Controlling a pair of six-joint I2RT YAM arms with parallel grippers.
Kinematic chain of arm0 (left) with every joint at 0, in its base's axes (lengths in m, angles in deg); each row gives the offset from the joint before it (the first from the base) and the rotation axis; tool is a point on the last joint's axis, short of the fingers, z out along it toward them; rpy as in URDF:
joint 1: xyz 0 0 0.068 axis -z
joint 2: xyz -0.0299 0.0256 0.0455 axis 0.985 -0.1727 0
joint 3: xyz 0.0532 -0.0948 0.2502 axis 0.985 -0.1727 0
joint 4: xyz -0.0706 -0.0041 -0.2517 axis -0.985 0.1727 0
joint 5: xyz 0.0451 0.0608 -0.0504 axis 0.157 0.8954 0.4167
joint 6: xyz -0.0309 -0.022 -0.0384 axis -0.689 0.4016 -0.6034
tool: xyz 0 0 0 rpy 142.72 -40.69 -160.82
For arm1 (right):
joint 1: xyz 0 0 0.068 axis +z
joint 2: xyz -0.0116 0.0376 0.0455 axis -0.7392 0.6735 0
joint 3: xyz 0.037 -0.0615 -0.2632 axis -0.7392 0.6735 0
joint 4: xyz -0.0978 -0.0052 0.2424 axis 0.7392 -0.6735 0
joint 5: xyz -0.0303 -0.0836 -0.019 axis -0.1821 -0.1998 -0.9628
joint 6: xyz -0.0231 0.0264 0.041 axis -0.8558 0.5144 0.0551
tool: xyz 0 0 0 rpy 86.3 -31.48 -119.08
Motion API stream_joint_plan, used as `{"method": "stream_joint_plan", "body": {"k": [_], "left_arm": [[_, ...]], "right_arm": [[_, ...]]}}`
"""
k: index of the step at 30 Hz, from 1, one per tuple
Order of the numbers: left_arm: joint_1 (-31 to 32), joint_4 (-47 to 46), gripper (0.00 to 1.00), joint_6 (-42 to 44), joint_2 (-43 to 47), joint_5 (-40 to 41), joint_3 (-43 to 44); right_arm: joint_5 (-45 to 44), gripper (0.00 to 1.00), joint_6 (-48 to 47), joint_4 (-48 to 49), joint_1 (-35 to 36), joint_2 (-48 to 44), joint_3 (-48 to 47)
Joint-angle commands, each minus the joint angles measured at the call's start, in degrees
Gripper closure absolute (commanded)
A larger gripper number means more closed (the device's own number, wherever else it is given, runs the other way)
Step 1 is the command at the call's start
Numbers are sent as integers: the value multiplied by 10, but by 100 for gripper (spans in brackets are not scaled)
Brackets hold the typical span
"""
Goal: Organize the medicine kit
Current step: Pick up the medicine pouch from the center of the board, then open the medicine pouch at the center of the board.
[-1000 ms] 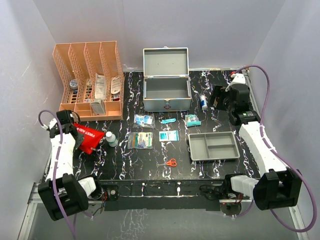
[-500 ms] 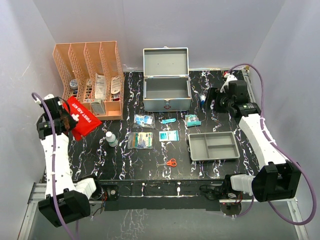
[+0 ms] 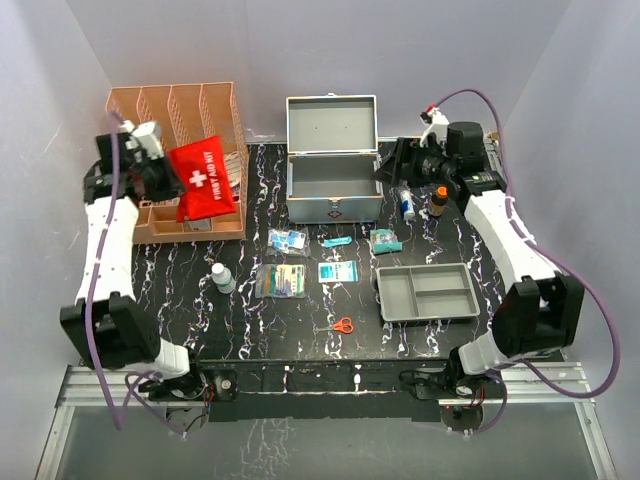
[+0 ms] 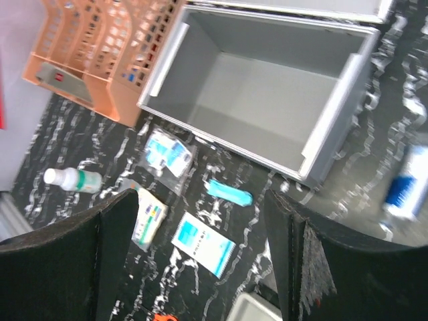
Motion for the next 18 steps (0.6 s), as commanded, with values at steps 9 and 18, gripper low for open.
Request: {"method": "stream_joint_plan", "body": {"k": [9, 18], "left_arm": [[204, -47, 100, 21, -115, 29, 155], [272, -50, 100, 10, -160, 45, 227]], "right_arm": [[23, 27, 61, 167, 114, 117, -126], [39, 26, 120, 251, 139, 155, -147]]}}
